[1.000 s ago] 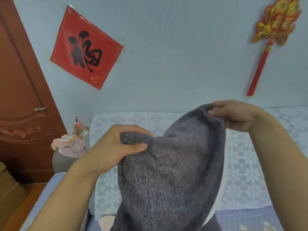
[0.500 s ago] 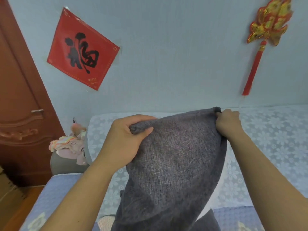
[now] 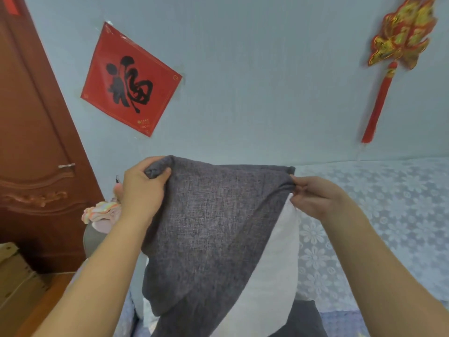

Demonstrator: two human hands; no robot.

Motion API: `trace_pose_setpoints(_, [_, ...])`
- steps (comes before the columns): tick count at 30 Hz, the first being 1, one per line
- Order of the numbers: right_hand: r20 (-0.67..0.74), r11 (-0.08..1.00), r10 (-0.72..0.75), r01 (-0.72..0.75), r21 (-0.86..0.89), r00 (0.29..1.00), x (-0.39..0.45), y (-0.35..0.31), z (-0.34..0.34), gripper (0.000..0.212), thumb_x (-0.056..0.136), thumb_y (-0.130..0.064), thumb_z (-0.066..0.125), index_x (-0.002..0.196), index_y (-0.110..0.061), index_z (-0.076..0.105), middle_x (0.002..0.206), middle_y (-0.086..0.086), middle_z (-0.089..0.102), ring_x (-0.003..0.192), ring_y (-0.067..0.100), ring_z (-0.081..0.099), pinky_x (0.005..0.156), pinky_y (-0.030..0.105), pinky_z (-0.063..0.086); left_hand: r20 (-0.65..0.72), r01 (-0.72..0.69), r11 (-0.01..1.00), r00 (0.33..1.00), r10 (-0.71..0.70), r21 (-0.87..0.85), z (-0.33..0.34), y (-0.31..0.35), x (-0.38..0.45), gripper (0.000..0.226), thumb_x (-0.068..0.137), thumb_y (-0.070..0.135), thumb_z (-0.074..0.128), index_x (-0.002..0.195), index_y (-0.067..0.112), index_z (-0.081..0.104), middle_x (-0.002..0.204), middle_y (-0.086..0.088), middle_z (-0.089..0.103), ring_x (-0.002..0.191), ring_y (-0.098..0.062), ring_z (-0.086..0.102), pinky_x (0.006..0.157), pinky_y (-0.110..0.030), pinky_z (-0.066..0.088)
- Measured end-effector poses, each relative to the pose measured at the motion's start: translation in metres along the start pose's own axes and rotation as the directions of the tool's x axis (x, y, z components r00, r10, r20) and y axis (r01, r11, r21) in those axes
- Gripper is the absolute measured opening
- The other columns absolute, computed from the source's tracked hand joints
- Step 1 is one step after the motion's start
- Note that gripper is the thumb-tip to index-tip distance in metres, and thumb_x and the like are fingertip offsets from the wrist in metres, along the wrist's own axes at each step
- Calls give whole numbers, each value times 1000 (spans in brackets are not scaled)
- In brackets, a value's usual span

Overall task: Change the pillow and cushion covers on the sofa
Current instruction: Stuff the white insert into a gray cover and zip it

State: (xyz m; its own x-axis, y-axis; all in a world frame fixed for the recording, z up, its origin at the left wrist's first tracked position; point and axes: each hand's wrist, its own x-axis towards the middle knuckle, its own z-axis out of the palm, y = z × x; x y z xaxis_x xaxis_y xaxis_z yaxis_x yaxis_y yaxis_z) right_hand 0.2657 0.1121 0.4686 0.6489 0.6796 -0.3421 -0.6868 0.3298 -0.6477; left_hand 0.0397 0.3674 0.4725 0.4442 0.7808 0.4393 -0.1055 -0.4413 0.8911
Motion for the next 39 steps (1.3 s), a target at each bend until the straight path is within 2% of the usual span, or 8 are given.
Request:
trace_pose_setpoints(4, [25,987,-55,51,151,998,18,20,-16,123,8,18,92,127,5,61,124,16,68,114,26,67,97,36,54,-179,-126,962,969,172,241,10,-6,-25,36,93,10,66,111,41,66,124,3,63,122,-24,56,107,-46,45])
trace_pose_setpoints(7, [74,988,-50,38,149,996,4,26,-7,94,30,18,87,120,4,64,115,15,72,96,28,74,71,38,62,-267,-295,790,829,491,537,20,0,-65,48,89,10,67,135,19,55,144,-17,39,133,-35,38,113,-51,34])
trace_pose_setpoints(10, [66,988,-51,41,148,997,-5,27,8,70,57,9,74,126,2,62,122,14,69,104,28,72,73,40,62,159,-706,532,659,735,468,57,12,-136,11,86,16,69,97,14,66,99,-8,56,89,-31,54,77,-47,45])
trace_pose_setpoints(13, [51,989,-42,35,144,998,-1,37,23,71,63,6,71,133,4,56,129,13,63,119,25,63,90,37,58,441,-643,447,760,478,622,99,0,-163,32,87,49,68,97,19,60,87,-1,52,79,-25,50,67,-40,40])
trace_pose_setpoints(21, [-139,914,-88,24,-405,986,10,53,0,10,99,-9,56,94,-13,64,85,3,66,75,15,59,71,27,44,382,-438,327,897,223,837,81,-51,-141,27,88,44,66,91,19,57,83,-3,53,80,-26,51,70,-42,35])
trace_pose_setpoints(29, [-163,948,-33,-21,-317,986,22,64,17,15,101,-12,55,103,0,64,89,11,66,80,23,65,63,35,60,680,-705,563,664,311,431,100,-24,-199,23,92,38,48,71,29,52,72,11,52,73,-15,49,69,-36,40])
trace_pose_setpoints(33, [-102,962,34,-60,-267,994,23,72,7,24,103,-8,49,91,4,66,79,13,71,77,22,66,65,36,61,781,-535,697,622,-56,477,103,-54,-180,29,107,38,39,82,25,48,91,3,57,93,-17,45,95,-41,38])
trace_pose_setpoints(39, [-258,823,-116,-52,-565,959,45,97,-47,24,101,-21,55,80,-11,57,63,2,43,48,10,32,46,23,40,801,-616,684,593,77,390,90,-54,-172,25,107,37,42,93,22,56,98,6,53,97,-15,44,88,-34,35])
